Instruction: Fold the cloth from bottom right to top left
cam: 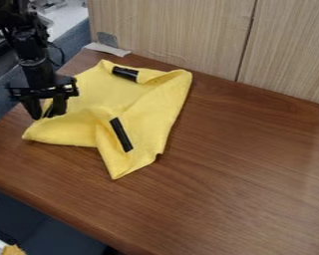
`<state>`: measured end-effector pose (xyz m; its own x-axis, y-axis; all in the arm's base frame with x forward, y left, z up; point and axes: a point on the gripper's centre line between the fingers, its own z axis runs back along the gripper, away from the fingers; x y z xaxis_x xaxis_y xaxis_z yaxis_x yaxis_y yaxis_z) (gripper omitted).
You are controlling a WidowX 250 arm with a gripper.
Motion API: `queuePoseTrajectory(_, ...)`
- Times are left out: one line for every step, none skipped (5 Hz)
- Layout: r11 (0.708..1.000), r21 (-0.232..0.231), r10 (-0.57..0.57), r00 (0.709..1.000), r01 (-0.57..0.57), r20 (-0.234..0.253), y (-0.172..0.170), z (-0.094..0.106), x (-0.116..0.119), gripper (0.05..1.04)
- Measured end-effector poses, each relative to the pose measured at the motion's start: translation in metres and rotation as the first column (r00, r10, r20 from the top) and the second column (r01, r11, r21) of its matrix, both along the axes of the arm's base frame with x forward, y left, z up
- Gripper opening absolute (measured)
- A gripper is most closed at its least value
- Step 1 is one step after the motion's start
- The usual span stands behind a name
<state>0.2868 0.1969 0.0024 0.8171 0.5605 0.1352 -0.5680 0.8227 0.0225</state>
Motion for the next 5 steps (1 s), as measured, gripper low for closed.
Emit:
queuePoseTrajectory(1.000, 0.012, 0.005, 1.000, -0.005, 0.004, 0.000, 0.000, 0.002, 0.272)
queuePoseTrajectory(1.000, 0.018, 0.016, 1.000, -0.016, 0.001, 0.001, 0.000, 0.001, 0.128)
queuePoseTrajectory(0.999, 0.006, 0.031, 1.000, -0.031, -0.002, 0.001, 0.000, 0.000, 0.085)
queuePoseTrajectory(0.996, -0.022, 0.085, 0.996, -0.085, -0.005, 0.007, 0.011, -0.004, 0.085)
queuePoseTrajectory(0.994, -0.027, 0.106, 0.993, -0.105, 0.044, 0.006, 0.040, 0.006, 0.085)
